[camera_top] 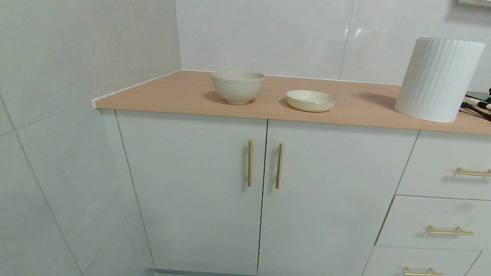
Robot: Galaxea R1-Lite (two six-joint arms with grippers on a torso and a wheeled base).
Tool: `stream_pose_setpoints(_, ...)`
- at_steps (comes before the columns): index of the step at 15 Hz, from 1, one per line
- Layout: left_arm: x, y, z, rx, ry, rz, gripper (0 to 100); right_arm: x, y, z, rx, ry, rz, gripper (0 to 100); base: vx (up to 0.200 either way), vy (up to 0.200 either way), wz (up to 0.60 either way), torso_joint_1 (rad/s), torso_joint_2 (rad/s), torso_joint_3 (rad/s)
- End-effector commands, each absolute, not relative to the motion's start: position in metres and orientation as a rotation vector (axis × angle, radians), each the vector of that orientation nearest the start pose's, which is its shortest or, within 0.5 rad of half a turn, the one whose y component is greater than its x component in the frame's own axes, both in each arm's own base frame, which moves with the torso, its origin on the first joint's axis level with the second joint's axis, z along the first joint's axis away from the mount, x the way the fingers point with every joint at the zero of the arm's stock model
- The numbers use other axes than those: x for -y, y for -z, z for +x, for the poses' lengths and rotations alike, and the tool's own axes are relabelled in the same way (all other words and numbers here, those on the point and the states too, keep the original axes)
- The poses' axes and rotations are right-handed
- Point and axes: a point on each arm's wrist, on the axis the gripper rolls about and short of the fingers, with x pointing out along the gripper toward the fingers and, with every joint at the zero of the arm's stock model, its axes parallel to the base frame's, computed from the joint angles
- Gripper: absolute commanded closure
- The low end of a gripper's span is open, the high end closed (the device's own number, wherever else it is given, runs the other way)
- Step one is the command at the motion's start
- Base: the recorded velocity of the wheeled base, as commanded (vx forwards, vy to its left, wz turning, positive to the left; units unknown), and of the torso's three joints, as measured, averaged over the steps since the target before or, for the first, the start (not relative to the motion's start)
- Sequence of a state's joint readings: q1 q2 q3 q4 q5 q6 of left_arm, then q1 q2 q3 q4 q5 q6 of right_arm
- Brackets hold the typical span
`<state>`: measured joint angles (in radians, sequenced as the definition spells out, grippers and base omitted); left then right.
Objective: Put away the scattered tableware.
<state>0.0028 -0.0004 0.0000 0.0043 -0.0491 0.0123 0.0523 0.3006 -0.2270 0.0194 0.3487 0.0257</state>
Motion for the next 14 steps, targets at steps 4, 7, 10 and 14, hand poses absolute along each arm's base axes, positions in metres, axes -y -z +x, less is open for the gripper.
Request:
stream_pose_setpoints(4,0.001,-0.075,-0.023,-0.004,0.046,0.012,0,-0.053,-0.212,0.142,-0.477,-0.731,0.097,0,0.000,0.000,0.00,0.000,0.00,0.000)
stream_pose_setpoints(7,0.001,-0.075,-0.023,-0.004,0.046,0.012,0,-0.090,-0.218,0.192,-0.512,-0.824,0.091,0,0.000,0.000,0.00,0.000,0.00,0.000)
stream_pose_setpoints(10,0.001,-0.075,-0.023,-0.003,0.046,0.012,0,-0.118,-0.207,0.233,-0.587,-0.853,0.089,0,0.000,0.000,0.00,0.000,0.00,0.000)
stream_pose_setpoints(14,0.001,-0.075,-0.023,-0.004,0.046,0.012,0,-0.153,-0.195,0.294,-0.614,-0.870,0.085,0,0.000,0.000,0.00,0.000,0.00,0.000)
